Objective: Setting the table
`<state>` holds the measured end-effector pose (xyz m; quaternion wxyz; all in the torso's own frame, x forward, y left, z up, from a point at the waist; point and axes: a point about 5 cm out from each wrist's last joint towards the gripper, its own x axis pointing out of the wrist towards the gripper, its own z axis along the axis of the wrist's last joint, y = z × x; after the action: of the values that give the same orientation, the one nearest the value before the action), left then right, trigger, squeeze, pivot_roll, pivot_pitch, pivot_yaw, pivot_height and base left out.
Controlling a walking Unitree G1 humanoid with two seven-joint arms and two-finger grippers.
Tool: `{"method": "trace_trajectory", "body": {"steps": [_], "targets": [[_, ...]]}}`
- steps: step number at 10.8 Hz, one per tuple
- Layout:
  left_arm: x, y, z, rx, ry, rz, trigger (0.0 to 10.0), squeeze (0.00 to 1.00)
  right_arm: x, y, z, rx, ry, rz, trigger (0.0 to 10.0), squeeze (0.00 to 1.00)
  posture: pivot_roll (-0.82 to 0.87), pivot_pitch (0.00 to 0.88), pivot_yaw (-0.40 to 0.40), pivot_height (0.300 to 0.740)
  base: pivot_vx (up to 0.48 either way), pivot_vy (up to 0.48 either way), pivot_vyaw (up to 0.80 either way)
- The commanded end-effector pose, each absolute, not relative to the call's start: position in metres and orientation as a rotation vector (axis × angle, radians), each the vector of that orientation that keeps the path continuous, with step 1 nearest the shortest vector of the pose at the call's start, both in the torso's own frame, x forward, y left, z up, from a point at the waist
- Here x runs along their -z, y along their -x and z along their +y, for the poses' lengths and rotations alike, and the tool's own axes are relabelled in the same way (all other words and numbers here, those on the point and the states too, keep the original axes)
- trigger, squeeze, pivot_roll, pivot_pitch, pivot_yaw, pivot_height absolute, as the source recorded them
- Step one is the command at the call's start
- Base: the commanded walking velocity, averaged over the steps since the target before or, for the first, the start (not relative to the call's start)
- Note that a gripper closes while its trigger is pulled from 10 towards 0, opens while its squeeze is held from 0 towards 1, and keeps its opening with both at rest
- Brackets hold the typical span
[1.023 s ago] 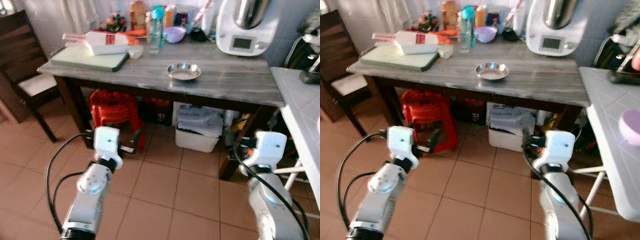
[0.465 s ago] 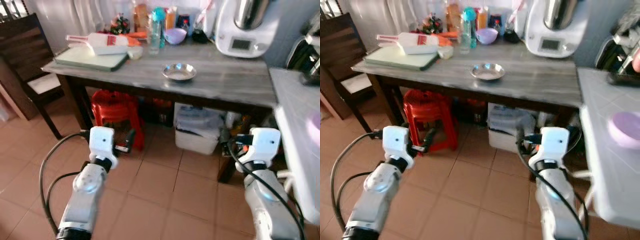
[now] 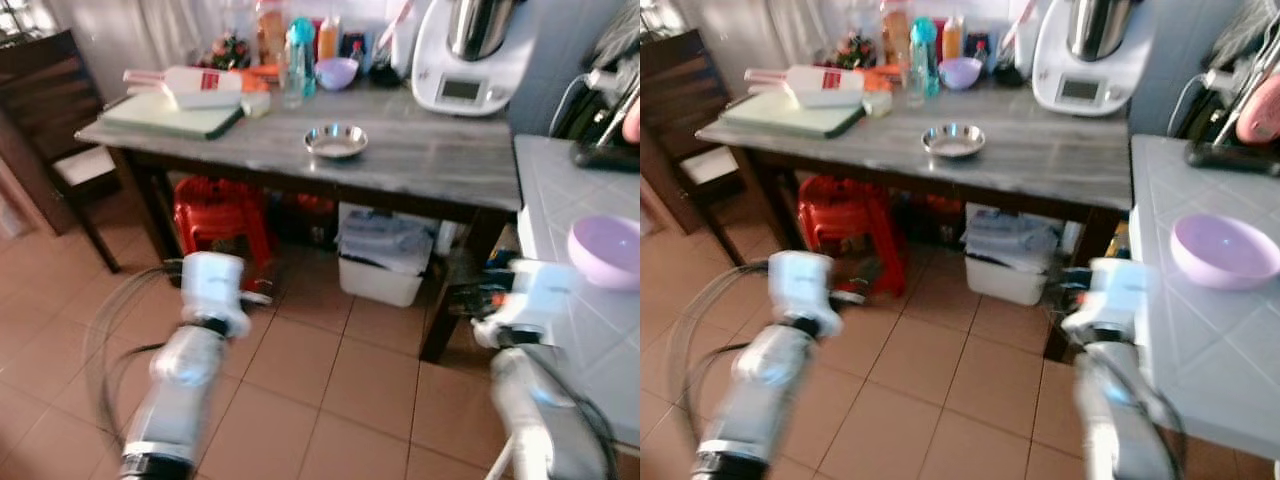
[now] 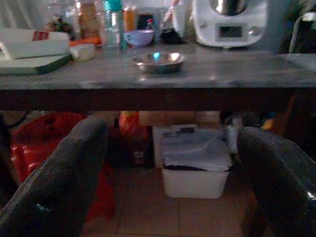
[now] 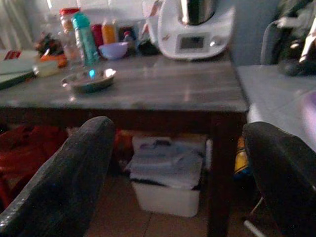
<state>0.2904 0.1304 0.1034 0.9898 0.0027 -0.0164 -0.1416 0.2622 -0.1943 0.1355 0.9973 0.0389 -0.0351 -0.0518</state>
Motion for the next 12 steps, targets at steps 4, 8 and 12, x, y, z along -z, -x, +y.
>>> {"method": "trace_trajectory", "body": {"steps": [4, 8, 12], "targets": [[-0.098, -0.289, 0.144, 0.259, -0.042, -0.013, 10.0, 0.00, -0.131, -0.254, -0.190, 0.104, -0.097, -0.067, 10.0, 0.00, -0.02, 0.000, 0.004, 0.740, 0.000, -0.253, -0.37], [-0.099, -0.290, 0.142, 0.264, -0.036, -0.018, 10.0, 0.00, -0.126, -0.247, -0.200, 0.190, -0.120, -0.066, 10.0, 0.00, -0.03, 0.000, 0.012, 0.740, 0.000, -0.254, 0.00], [-0.101, -0.293, 0.139, 0.280, -0.037, -0.023, 10.0, 0.00, -0.119, -0.244, -0.190, 0.161, -0.116, -0.051, 10.0, 0.00, -0.03, 0.000, 0.015, 0.740, 0.000, -0.243, 0.00]]}}
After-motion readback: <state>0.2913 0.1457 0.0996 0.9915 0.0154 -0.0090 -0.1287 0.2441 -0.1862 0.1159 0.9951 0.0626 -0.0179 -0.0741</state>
